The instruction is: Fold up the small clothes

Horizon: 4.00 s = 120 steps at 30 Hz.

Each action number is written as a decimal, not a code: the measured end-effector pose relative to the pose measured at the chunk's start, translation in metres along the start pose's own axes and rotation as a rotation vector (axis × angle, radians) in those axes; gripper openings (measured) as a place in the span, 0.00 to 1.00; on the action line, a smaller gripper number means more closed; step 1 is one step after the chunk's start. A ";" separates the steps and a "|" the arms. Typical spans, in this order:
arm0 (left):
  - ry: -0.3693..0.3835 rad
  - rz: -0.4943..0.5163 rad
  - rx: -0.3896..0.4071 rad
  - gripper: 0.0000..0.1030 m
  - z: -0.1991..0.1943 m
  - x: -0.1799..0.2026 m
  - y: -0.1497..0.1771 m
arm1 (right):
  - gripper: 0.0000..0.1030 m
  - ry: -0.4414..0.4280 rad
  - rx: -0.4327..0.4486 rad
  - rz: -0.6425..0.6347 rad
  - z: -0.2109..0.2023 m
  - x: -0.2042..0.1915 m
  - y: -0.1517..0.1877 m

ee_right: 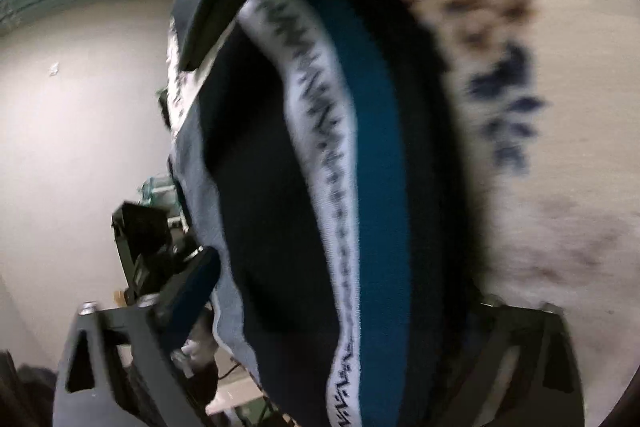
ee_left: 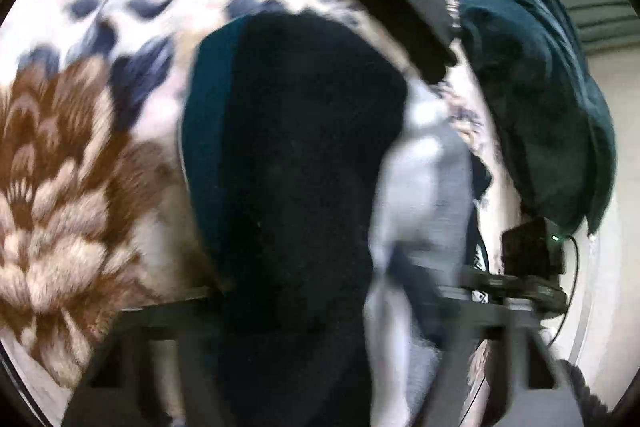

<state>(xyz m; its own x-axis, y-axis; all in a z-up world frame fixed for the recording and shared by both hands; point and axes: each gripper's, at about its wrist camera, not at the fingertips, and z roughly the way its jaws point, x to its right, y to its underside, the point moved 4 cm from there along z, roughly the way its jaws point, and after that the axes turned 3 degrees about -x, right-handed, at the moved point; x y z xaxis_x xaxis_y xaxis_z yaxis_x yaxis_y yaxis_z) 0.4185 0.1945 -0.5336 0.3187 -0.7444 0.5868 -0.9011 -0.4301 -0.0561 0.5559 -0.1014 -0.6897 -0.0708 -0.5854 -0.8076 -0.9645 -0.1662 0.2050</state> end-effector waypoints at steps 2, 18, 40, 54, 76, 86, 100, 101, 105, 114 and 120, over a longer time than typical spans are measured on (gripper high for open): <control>0.003 0.016 0.023 0.28 -0.009 0.007 -0.003 | 0.42 0.002 -0.002 -0.002 0.004 -0.004 0.004; 0.012 0.206 0.133 0.22 -0.086 0.067 -0.156 | 0.30 -0.060 0.241 -0.046 -0.057 -0.118 -0.018; -0.348 0.366 0.152 0.70 -0.041 0.035 -0.355 | 0.71 0.541 0.410 -0.101 -0.047 -0.154 -0.223; -0.465 0.269 0.207 0.86 -0.042 -0.016 -0.293 | 0.71 0.817 0.416 -0.116 -0.008 -0.175 -0.163; -0.538 0.443 0.397 0.96 -0.242 0.108 -0.129 | 1.00 0.998 0.731 -0.133 -0.105 -0.380 0.037; -0.497 0.487 0.438 0.96 -0.333 0.156 -0.047 | 1.00 1.006 0.845 -0.216 -0.162 -0.476 0.166; -0.477 0.512 0.534 0.96 -0.457 0.197 0.051 | 1.00 0.945 0.948 -0.288 -0.232 -0.586 0.342; -0.480 0.513 0.540 0.96 -0.461 0.198 0.054 | 1.00 0.939 0.953 -0.292 -0.236 -0.592 0.352; -0.482 0.514 0.558 0.96 -0.480 0.199 0.072 | 1.00 0.929 0.962 -0.320 -0.244 -0.613 0.384; -0.501 0.494 0.584 1.00 -0.493 0.192 0.086 | 1.00 0.923 0.956 -0.367 -0.242 -0.631 0.422; -0.518 0.496 0.597 1.00 -0.498 0.191 0.087 | 1.00 0.913 0.954 -0.358 -0.240 -0.631 0.425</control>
<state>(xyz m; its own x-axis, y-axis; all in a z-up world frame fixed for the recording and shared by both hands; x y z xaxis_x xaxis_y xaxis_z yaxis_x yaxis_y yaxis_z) 0.2551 0.2691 -0.0244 0.1590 -0.9864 -0.0411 -0.7144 -0.0862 -0.6944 0.2517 0.0066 0.0397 0.0502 -0.9987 -0.0101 -0.7197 -0.0292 -0.6937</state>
